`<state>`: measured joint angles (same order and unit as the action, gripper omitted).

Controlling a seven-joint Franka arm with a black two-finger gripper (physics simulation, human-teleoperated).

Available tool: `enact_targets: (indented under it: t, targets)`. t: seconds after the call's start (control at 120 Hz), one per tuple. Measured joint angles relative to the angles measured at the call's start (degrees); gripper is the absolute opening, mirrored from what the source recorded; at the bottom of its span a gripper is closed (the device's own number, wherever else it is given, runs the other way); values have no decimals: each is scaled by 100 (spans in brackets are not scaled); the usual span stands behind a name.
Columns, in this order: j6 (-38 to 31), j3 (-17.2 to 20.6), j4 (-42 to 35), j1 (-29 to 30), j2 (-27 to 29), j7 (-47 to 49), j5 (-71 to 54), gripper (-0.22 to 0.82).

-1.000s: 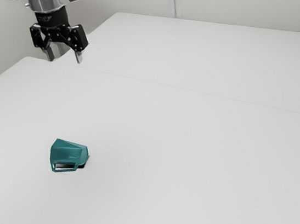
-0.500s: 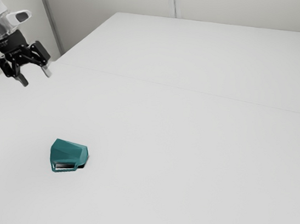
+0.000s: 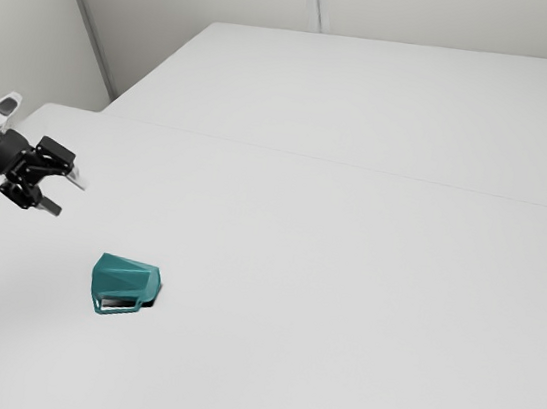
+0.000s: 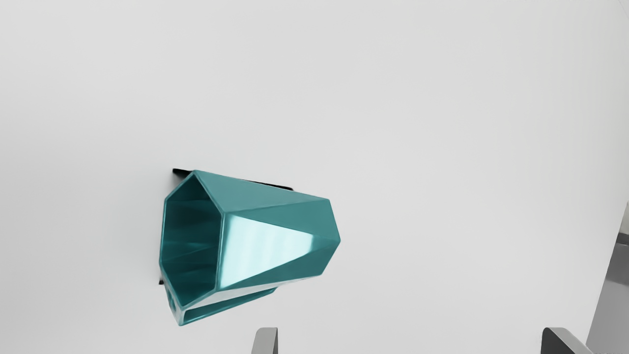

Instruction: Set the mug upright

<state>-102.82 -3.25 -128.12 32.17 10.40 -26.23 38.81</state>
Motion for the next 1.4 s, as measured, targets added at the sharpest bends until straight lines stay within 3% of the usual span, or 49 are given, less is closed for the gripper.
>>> enact_targets:
  t: [0.333,0.742,1.4]
  targets:
    - [-177,-167,-704,320,-276,-1558,1011,58]
    - [-223,-176,-868,440,-918,-3091,1573,59]
    - [-105,-171,-917,338,-1342,-3504,1505,59]
